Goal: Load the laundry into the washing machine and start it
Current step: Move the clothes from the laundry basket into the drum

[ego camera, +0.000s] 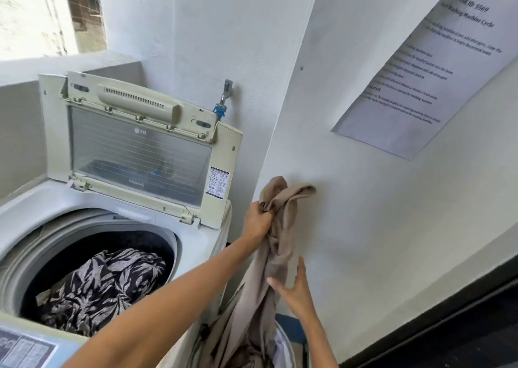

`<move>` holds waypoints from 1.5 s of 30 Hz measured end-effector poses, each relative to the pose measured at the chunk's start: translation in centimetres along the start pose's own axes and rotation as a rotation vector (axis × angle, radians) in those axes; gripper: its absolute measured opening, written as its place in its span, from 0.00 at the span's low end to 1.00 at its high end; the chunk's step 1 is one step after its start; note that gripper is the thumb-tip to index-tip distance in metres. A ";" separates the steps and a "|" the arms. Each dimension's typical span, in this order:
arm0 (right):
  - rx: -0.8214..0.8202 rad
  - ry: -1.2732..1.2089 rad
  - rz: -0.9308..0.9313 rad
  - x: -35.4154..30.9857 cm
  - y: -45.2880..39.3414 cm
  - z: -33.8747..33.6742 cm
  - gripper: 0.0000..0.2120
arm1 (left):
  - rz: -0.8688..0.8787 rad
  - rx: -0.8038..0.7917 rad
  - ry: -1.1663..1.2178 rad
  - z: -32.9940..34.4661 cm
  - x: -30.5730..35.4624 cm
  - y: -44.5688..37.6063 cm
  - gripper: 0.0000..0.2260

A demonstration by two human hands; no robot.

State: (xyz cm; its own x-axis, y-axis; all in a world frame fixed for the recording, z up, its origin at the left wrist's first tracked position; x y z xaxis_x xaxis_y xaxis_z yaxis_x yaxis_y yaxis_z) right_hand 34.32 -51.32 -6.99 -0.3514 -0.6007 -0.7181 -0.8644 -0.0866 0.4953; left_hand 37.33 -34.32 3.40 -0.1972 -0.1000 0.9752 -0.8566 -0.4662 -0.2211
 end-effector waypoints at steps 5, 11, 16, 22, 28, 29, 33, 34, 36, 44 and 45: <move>-0.052 -0.138 -0.041 -0.7 -0.8 3.3 0.57 | 0.156 -0.001 0.167 0.2 7.8 -1.8 0.02; 0.392 -0.135 -0.083 -4.8 1.0 -0.3 0.14 | 0.249 0.072 0.252 -1.4 15.2 -5.2 0.10; 0.599 -0.324 -0.260 -12.5 4.9 -5.9 0.10 | 0.249 0.081 -0.051 -4.4 16.6 -7.2 0.15; 0.881 -0.410 -0.610 -27.0 15.3 -16.3 0.15 | 0.098 -0.123 -0.175 -5.7 14.4 -6.6 0.18; 0.845 -0.126 -0.565 -32.2 16.7 -20.6 0.14 | -0.086 -0.530 -0.366 -5.3 14.7 -5.7 0.08; 0.810 -0.063 -0.519 -31.6 16.1 -20.2 0.13 | -0.120 -0.636 -0.484 -5.5 14.7 -5.3 0.09; 0.686 0.114 -0.316 -27.3 14.2 -18.0 0.11 | -0.209 -0.805 -0.843 -7.2 14.3 -4.9 0.15; 0.667 0.156 -0.274 -26.3 13.9 -17.3 0.11 | -0.172 -0.751 -0.850 -7.5 14.5 -5.0 0.15; 0.625 0.240 -0.220 -24.7 13.1 -16.0 0.08 | -0.030 -0.598 -0.732 -7.4 15.0 -5.7 0.17; 0.323 0.122 -0.399 -26.1 12.9 -13.4 0.10 | 0.362 -0.651 -0.279 -1.6 14.8 -3.0 0.33; 0.237 0.064 -0.436 -25.9 12.9 -13.3 0.11 | 0.390 -0.535 -0.266 -1.6 14.6 -3.1 0.30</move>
State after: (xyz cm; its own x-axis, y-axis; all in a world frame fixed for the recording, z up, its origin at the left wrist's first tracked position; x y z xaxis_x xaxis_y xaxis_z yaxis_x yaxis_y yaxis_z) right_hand 37.06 -47.46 24.55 0.0771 -0.5972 -0.7984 -0.9865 -0.1619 0.0258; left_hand 36.36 -32.90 18.36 -0.4726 -0.4142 0.7778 -0.8772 0.1362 -0.4605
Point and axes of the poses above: each hand's wrist, its own y-axis away from the middle knuckle, its own z-axis out of the palm, x = y × z, the point moved 4 cm from there along -y, towards the middle knuckle, and after that the axes turned 14 degrees about z, right-handed, at the moved point
